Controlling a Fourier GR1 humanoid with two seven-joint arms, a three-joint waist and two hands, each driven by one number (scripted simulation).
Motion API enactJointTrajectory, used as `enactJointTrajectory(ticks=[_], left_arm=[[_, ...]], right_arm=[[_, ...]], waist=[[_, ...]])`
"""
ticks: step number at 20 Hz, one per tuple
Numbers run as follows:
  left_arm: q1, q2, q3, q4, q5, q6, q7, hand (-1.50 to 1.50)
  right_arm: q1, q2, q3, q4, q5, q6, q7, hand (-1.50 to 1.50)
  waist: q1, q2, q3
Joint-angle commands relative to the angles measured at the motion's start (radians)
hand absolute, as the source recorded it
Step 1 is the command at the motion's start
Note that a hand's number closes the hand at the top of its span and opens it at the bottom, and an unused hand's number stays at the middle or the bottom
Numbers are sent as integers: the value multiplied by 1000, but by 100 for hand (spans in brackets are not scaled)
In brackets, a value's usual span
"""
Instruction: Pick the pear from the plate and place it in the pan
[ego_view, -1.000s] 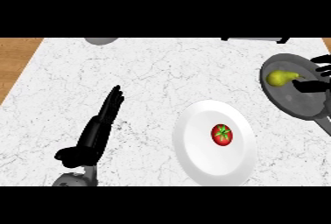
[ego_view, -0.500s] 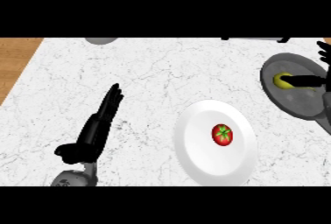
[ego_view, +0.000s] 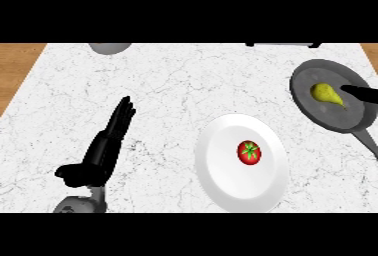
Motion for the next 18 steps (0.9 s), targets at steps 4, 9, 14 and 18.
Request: enactJointTrajectory(ticks=[4, 9, 14, 18], left_arm=[[18, -3, 3, -36, -9, 19, 35, 0], [3, 12, 29, -38, -4, 9, 54, 0], [11, -25, 10, 10, -40, 26, -2, 0], [36, -16, 29, -20, -26, 10, 0, 0]], right_arm=[[112, -60, -62, 34, -105, 335, -138, -150], [190, -80, -18, 9, -103, 464, -213, -150], [240, -74, 24, -45, -120, 476, -258, -150], [279, -47, 50, -42, -127, 421, -291, -150]], waist=[[-22, -9, -1], [-29, -14, -3], [-33, -17, -4], [-31, -16, -4]])
